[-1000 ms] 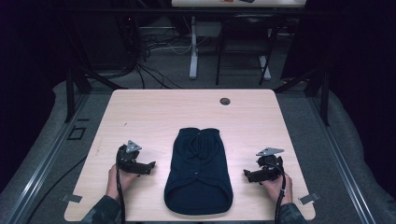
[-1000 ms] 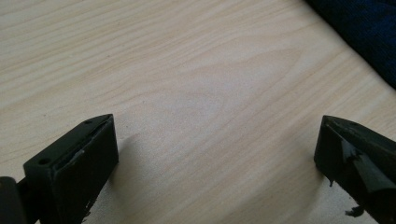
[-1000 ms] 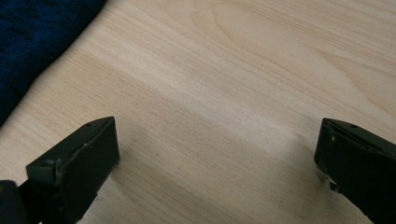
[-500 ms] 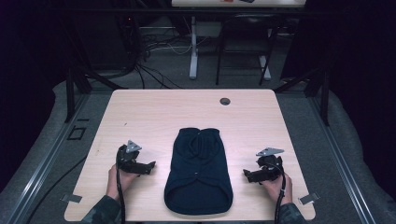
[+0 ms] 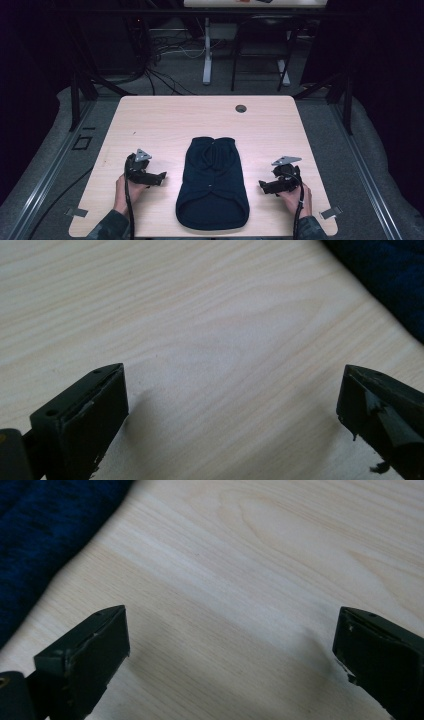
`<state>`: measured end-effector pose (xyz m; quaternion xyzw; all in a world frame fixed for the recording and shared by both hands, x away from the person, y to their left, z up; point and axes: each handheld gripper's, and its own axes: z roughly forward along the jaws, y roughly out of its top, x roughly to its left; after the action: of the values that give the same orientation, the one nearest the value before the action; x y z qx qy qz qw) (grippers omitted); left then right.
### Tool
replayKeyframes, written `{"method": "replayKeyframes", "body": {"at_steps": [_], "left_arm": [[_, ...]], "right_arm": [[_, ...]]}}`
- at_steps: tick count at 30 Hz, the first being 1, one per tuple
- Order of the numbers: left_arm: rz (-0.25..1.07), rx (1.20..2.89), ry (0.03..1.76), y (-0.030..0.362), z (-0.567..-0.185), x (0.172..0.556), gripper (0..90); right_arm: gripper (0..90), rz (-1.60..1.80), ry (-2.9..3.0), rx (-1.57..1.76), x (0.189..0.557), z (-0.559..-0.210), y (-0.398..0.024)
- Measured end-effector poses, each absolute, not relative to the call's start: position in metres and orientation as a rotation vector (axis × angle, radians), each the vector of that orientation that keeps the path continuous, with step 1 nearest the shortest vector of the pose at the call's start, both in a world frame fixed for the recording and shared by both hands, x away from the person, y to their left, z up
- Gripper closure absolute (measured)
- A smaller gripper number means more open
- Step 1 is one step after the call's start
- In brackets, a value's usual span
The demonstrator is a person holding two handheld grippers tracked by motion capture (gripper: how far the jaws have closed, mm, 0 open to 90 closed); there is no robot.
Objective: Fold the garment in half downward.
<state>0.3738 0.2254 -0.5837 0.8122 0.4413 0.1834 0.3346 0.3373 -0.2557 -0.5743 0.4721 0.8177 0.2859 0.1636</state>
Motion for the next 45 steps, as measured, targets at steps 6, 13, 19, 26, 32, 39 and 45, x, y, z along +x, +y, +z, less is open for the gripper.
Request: {"method": "replayKeyframes", "body": {"at_steps": [6,13,19,26,32,39,45], "left_arm": [[0.448,2.115,1.125,0.220,-0.577,0.380,0.6],[0.416,2.109,1.094,0.210,-0.568,0.388,0.9],[0.373,2.089,1.089,0.203,-0.564,0.396,1.0],[0.378,2.108,1.068,0.188,-0.560,0.408,0.9],[0.361,2.127,1.045,0.177,-0.554,0.422,0.4],[0.351,2.140,1.036,0.161,-0.552,0.436,0.4],[0.297,2.159,1.041,0.149,-0.554,0.450,0.3]], "right_arm": [[1.9,0.855,2.357,1.310,0.341,-0.565,-0.245],[1.8,0.920,2.376,1.291,0.349,-0.555,-0.236],[1.2,0.920,2.395,1.264,0.357,-0.550,-0.227],[1.2,0.922,2.425,1.236,0.373,-0.545,-0.212],[2.5,0.914,2.466,1.213,0.388,-0.538,-0.200],[2.7,0.923,2.500,1.198,0.408,-0.535,-0.183],[3.0,0.898,2.534,1.192,0.423,-0.535,-0.171]]}}
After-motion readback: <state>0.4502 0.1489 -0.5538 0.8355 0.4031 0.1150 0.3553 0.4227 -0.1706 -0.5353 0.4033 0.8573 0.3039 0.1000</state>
